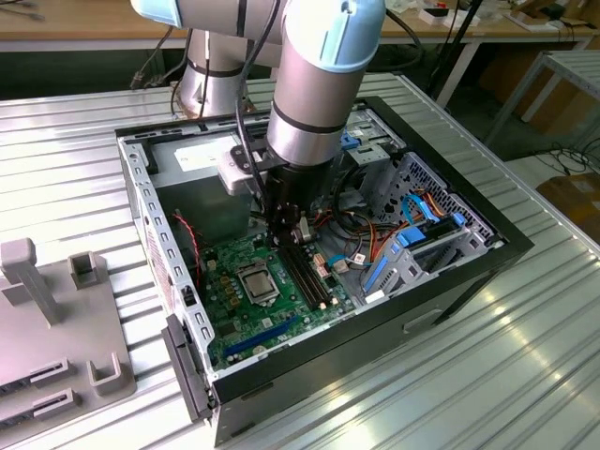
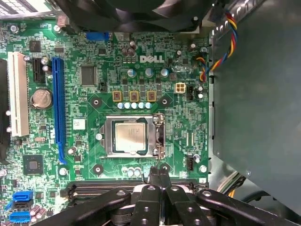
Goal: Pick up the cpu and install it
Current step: 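Install the first cpu locking lever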
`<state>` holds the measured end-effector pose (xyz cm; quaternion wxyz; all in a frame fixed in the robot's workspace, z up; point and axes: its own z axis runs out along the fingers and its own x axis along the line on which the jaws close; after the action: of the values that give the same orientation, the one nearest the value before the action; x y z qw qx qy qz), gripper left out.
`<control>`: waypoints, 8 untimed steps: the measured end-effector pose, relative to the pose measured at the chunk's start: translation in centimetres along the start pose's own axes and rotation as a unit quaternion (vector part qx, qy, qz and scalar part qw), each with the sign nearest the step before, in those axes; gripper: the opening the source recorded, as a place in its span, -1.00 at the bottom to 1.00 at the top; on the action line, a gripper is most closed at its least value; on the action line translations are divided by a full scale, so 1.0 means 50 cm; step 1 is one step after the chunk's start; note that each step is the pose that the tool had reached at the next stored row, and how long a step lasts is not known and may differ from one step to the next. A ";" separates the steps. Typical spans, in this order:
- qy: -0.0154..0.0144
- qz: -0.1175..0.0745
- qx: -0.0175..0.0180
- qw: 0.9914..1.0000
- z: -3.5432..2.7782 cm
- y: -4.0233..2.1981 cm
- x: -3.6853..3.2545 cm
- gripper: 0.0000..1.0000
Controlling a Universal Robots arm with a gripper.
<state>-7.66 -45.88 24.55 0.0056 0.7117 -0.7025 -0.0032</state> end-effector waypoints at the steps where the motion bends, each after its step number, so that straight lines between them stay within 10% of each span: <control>1: 0.000 -0.007 0.000 1.000 0.000 0.001 0.002 -0.79; 8: 0.000 -0.014 0.000 1.000 0.000 0.001 0.016 -0.79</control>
<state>-7.69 -46.68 24.54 0.0056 0.7217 -0.6921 -0.0031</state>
